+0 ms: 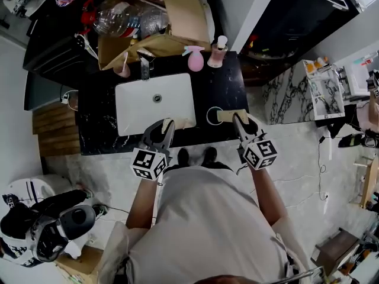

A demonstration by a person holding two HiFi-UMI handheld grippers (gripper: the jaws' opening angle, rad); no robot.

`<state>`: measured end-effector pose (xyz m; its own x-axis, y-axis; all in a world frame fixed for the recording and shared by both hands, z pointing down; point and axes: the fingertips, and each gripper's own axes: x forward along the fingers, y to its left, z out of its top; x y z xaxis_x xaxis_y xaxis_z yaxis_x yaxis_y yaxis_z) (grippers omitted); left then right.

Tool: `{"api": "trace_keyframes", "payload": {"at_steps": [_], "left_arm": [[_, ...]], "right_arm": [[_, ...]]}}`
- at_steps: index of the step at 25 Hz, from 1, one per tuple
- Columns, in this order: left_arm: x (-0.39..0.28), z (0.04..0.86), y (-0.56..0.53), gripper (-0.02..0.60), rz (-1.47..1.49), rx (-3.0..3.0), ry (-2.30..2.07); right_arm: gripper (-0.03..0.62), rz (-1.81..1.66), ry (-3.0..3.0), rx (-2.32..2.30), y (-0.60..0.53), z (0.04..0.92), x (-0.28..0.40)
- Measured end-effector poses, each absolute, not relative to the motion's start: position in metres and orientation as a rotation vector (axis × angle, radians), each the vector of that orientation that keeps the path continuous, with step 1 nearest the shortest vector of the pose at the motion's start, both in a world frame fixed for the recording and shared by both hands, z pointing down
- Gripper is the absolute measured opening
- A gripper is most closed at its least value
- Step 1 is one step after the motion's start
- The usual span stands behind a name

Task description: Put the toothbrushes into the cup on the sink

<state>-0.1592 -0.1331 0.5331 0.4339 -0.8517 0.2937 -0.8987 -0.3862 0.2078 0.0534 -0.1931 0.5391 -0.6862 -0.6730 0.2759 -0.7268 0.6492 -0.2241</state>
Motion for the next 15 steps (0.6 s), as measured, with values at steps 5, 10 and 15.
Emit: {"api": "trace_keyframes", "payload": {"at_steps": [5,10,15], "left_arm": [[-0.162,0.535,-0.129,0.038,0.206,2.337,-1.522],[-0.164,0.535,-0.124,0.038,0.210,2.321,-1.544],[-0.168,0.538,-0.118,0.038,0.212,2.291,-1.564]], "right_arm": [[0.078,0.452,-2.689,1.082,-0.196,0.560,0.039],[0.078,0.440,-2.660,1.048,-0.197,0.584,0.031],[0.078,0.469,-2.615,1.058,-0.200,0.608,0.031]]}}
